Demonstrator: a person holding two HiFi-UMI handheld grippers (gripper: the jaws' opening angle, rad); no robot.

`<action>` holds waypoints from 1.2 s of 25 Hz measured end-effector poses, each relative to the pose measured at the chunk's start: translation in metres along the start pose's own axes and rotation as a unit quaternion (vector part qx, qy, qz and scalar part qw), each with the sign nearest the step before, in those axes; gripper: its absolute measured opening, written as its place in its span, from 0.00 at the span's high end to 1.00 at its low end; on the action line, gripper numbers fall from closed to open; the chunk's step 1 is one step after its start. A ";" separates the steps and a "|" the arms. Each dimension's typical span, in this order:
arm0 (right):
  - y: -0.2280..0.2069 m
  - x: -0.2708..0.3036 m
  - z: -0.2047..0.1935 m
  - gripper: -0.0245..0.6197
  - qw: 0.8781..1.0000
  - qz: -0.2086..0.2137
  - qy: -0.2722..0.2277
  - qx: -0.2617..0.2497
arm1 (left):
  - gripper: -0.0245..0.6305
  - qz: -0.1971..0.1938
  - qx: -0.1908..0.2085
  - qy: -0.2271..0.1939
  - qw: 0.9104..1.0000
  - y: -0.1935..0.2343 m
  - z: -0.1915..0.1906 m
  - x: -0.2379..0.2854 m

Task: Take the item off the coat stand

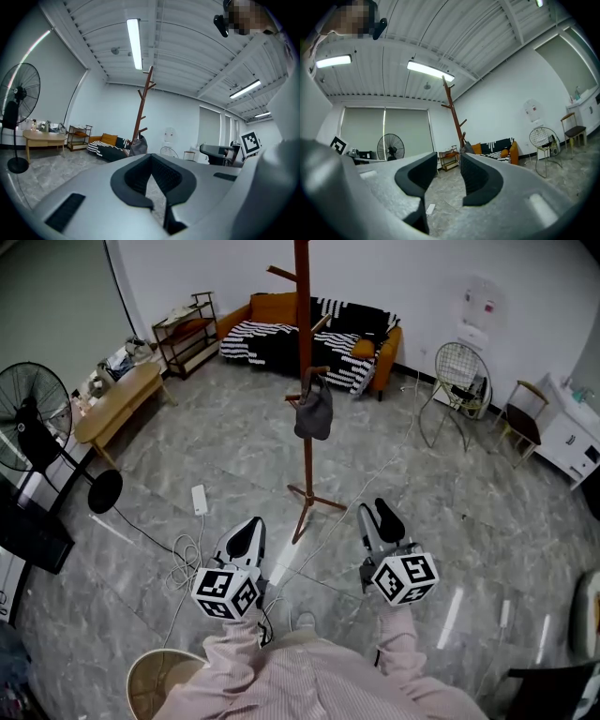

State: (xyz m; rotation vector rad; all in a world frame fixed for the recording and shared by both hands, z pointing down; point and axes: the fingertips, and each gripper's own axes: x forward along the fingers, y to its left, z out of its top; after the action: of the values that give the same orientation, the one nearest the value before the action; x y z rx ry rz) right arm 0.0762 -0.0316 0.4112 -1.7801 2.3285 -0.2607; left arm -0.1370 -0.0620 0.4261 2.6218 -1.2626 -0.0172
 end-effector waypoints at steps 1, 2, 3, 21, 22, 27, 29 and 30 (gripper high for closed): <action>-0.003 0.008 -0.001 0.74 1.000 0.000 0.002 0.001 | 0.96 0.000 -0.002 0.001 1.000 0.005 0.001 0.007; -0.006 0.015 -0.001 0.73 1.000 0.000 0.004 0.002 | 0.96 -0.001 -0.003 0.001 1.000 0.008 0.002 0.015; -0.009 0.021 -0.002 0.72 1.000 0.000 0.004 0.002 | 0.96 -0.002 -0.003 0.001 1.000 0.011 0.003 0.022; -0.051 0.092 0.000 0.66 1.000 -0.006 0.006 0.011 | 0.96 -0.020 -0.009 0.014 1.000 0.035 0.005 0.098; -0.054 0.098 -0.002 0.66 1.000 -0.005 0.008 0.012 | 0.96 -0.017 -0.012 0.016 1.000 0.038 0.003 0.102; -0.069 0.135 -0.007 0.66 1.000 0.008 0.016 0.018 | 0.96 0.001 -0.020 0.014 1.000 0.060 0.004 0.129; -0.076 0.152 -0.004 0.66 1.000 0.017 0.019 0.018 | 0.96 0.006 -0.023 0.012 1.000 0.065 0.008 0.145; -0.080 0.161 -0.002 0.66 0.999 0.022 0.021 0.017 | 0.96 0.007 -0.023 0.010 1.000 0.067 0.010 0.153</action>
State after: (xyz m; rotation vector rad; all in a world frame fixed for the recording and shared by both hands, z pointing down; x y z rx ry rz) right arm 0.1092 -0.2079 0.4259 -1.7223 2.3733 -0.3323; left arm -0.0935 -0.2221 0.4438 2.5665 -1.2590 -0.0174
